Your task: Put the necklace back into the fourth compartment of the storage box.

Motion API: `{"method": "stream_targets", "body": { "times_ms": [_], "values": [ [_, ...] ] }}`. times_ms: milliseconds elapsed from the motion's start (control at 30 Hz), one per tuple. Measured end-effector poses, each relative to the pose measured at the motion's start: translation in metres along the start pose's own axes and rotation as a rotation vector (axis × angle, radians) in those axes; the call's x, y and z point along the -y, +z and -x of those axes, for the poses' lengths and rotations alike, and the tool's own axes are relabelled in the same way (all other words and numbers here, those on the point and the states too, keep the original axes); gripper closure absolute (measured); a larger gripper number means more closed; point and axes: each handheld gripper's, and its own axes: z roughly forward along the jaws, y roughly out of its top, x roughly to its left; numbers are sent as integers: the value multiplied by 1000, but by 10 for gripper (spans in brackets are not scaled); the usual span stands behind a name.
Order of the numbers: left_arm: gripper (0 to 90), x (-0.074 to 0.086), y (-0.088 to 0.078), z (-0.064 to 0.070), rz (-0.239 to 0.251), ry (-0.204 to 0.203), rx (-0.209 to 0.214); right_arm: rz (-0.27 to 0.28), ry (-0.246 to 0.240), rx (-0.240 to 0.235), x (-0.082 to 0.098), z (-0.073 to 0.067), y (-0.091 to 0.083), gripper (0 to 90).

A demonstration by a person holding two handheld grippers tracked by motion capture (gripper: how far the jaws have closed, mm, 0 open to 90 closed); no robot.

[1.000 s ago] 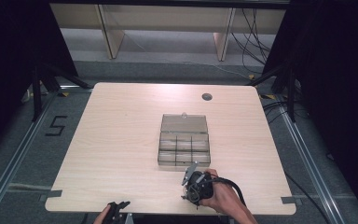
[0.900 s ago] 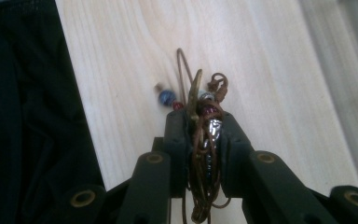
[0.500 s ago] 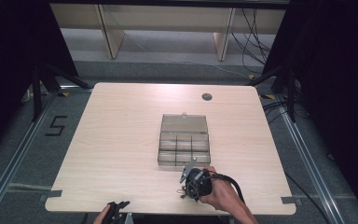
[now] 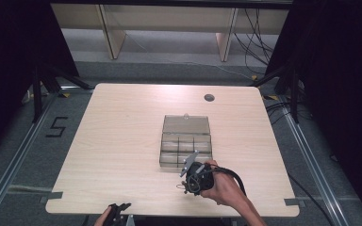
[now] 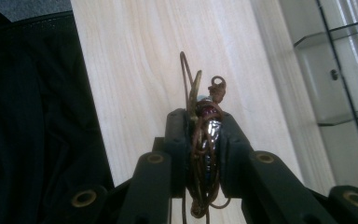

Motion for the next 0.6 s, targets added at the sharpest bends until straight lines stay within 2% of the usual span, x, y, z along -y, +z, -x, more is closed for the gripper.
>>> {"method": "stream_targets", "body": {
  "times_ms": [167,200,233,300,333,400,433,533,600],
  "values": [
    [157,0,-1,0,-2,7,3,-6,12,11,-6,4,-8,777],
    [157,0,-1,0,-3,6,-9,-6,12,11,-6,4,-8,777],
    [157,0,-1,0,7,0,-29,-7,-10,3,-7,5,-8,777],
    [157,0,-1,0,2,4,-29,-5,12,7,-9,6,-12,777],
    [157,0,0,1,1,-5,-9,-3,1,5,-11,7,-14,777],
    [157,0,0,1,0,-5,-13,-2,-11,5,-12,8,-15,776],
    [157,0,0,1,0,-6,-13,-5,1,1,-15,9,-17,776],
    [157,0,0,0,0,-3,-10,-3,-4,7,-17,10,-20,776],
    [157,1,0,1,0,-6,-15,-21,26,9,-20,10,-24,776]
  ]
}}
